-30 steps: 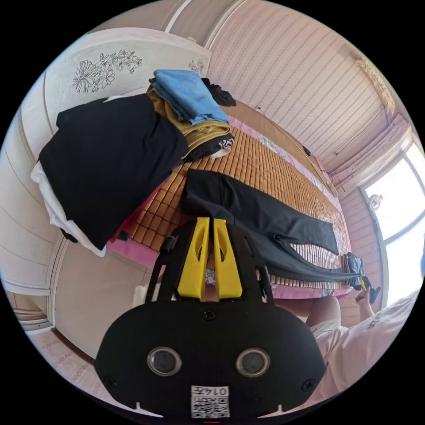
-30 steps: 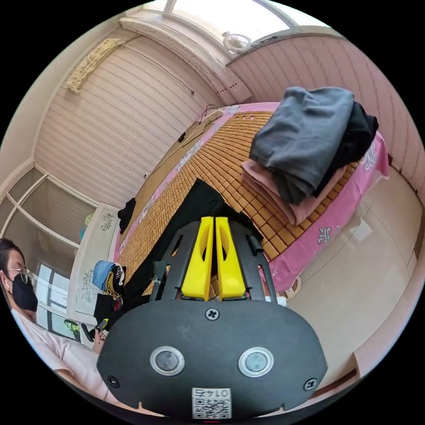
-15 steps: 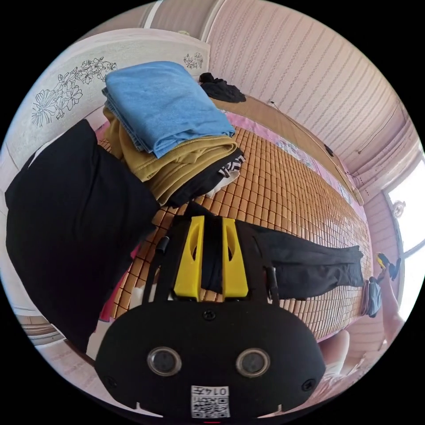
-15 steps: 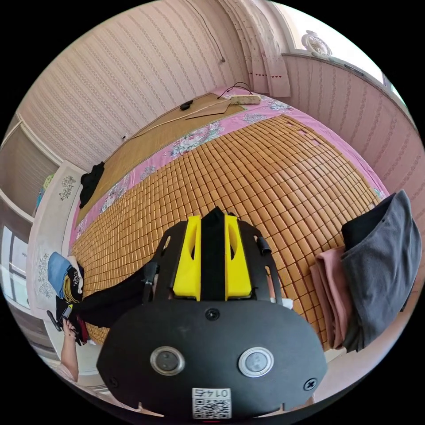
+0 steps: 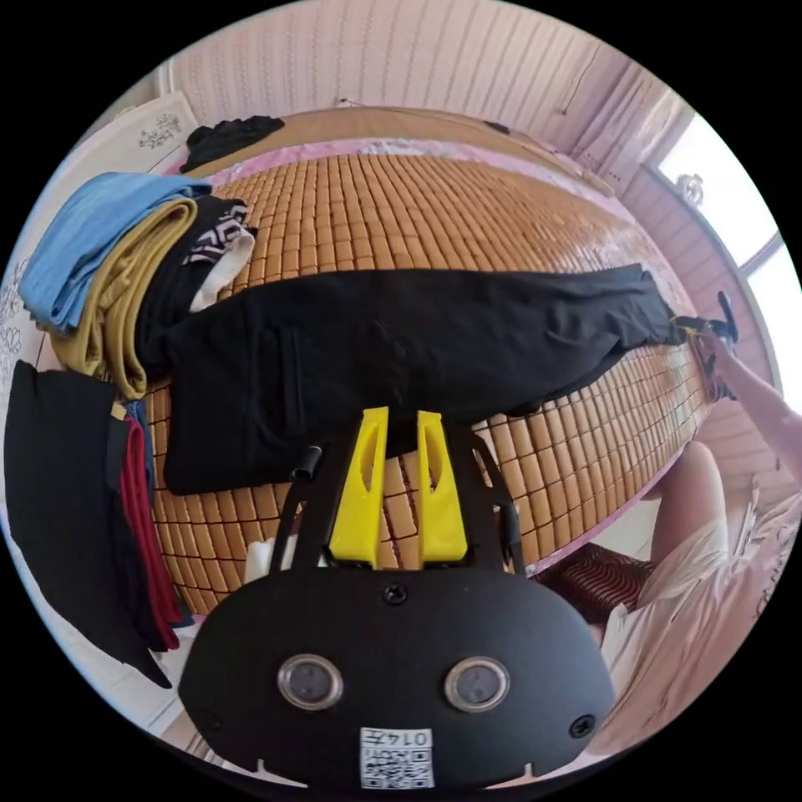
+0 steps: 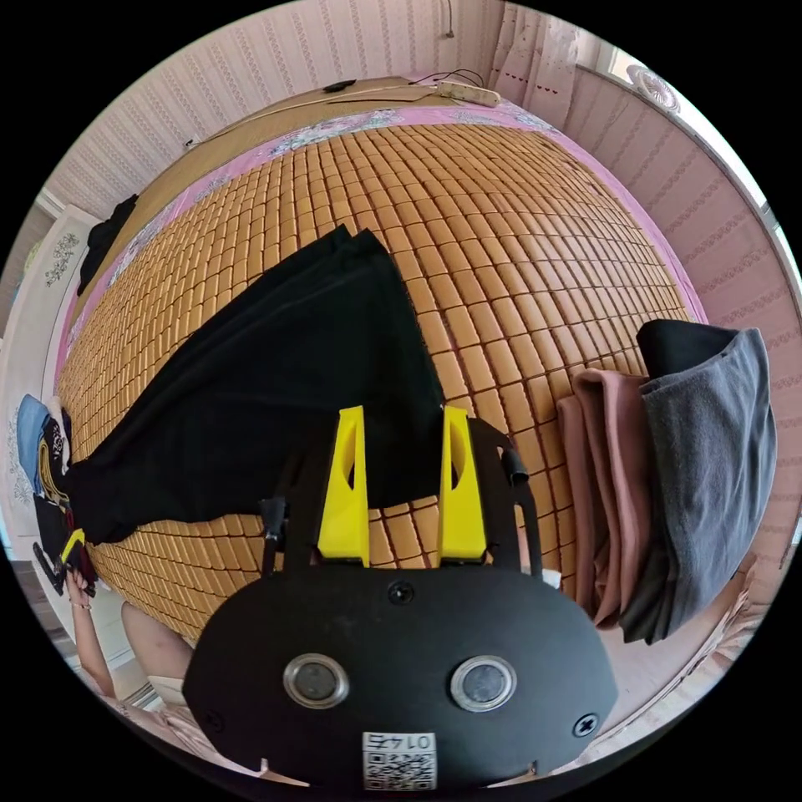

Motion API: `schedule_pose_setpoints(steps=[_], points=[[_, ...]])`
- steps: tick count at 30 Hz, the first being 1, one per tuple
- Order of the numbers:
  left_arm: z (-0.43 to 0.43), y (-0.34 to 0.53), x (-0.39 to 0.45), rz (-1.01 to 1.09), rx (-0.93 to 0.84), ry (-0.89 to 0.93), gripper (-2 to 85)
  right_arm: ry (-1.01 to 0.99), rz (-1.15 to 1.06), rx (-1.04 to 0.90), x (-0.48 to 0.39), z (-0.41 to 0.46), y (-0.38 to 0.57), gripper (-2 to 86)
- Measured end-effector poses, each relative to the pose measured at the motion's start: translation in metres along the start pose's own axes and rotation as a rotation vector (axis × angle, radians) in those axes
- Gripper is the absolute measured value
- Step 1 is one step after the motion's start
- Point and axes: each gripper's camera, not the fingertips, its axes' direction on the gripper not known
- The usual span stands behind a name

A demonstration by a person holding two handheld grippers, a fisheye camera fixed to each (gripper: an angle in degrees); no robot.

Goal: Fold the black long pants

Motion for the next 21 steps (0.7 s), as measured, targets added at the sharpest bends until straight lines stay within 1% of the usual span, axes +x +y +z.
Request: schedule_pose_setpoints(steps=[2,3,4,6,9,12,14,16,19,21], points=[[0.016,-0.017,0.022,0.061,-0.102,-0.058,2.4,-0.054,-0.044,-0.028,-0.003,-0.001,0.0,3.9],[0.011,-0.027,0.034,0.091,-0.093,-0.099,0.2,-0.034,-0.075,-0.047,-0.006,-0.001,0.002,3.4],[0.014,-0.032,0.039,0.104,-0.144,-0.123,0.0,-0.016,-0.095,-0.053,-0.007,-0.002,0.004,3.2],[0.01,-0.043,0.066,0.233,-0.204,-0.196,-0.7,0.03,-0.156,-0.08,-0.009,-0.004,0.017,2.8],[0.002,-0.046,0.091,0.309,-0.285,-0.221,-0.9,0.015,-0.157,-0.088,0.005,-0.012,0.05,2.9],[-0.009,-0.036,0.104,0.33,-0.328,-0.191,-0.8,-0.009,-0.176,-0.118,0.022,-0.021,0.098,4.1],[-0.025,-0.027,0.112,0.338,-0.27,-0.166,-0.6,-0.034,-0.169,-0.134,0.033,-0.025,0.127,5.9],[-0.048,-0.023,0.12,0.32,-0.189,-0.198,0.1,-0.013,-0.126,-0.115,0.044,-0.033,0.147,7.3],[-0.094,-0.028,0.145,0.306,-0.053,-0.195,1.3,-0.008,-0.084,-0.008,0.057,-0.055,0.161,7.9],[-0.117,-0.044,0.184,0.38,0.032,-0.185,2.5,-0.025,-0.083,0.09,0.057,-0.065,0.156,7.9]])
